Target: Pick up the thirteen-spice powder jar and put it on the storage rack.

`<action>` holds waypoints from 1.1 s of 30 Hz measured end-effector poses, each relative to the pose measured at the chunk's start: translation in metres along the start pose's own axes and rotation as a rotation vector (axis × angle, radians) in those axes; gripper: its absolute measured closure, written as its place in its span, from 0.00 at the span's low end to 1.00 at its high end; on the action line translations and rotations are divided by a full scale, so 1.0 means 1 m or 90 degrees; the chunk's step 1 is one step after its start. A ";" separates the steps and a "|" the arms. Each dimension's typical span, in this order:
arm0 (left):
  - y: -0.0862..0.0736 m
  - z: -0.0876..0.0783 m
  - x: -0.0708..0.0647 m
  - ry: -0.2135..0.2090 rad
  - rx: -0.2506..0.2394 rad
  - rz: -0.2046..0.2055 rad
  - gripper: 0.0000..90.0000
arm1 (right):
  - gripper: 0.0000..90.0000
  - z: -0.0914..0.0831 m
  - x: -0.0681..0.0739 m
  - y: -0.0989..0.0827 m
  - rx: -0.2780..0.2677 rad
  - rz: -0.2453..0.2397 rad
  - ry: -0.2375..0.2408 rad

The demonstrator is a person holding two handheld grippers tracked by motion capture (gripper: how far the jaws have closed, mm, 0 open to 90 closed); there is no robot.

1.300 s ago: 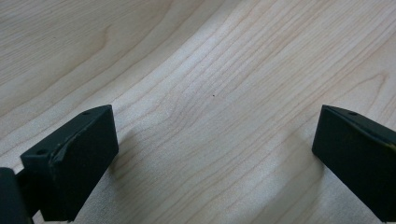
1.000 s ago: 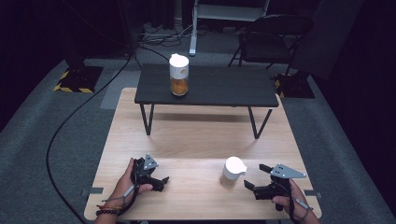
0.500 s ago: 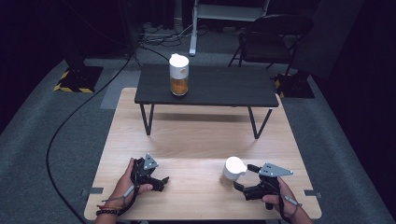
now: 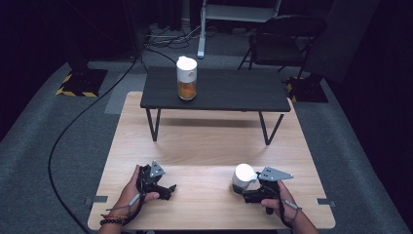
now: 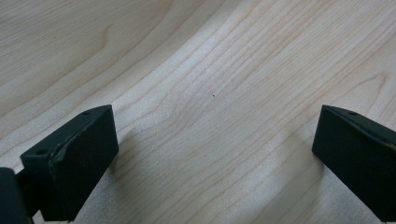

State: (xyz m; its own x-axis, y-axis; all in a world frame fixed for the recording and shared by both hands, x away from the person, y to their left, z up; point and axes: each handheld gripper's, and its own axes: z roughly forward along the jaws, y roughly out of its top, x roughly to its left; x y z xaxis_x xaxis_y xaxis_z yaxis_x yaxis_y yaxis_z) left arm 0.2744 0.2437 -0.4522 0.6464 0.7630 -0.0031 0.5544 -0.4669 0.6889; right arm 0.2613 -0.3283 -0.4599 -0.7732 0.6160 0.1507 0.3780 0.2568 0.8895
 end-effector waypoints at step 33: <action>0.000 0.000 0.000 0.000 0.000 -0.001 0.01 | 0.32 -0.017 0.018 -0.004 -0.061 -0.020 -0.076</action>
State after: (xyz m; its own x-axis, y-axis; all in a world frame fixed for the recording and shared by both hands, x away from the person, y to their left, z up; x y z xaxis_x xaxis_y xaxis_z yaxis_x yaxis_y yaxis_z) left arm 0.2743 0.2436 -0.4523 0.6456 0.7637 -0.0041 0.5550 -0.4655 0.6894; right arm 0.2371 -0.3308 -0.4533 -0.7156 0.6945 0.0748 0.3001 0.2090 0.9307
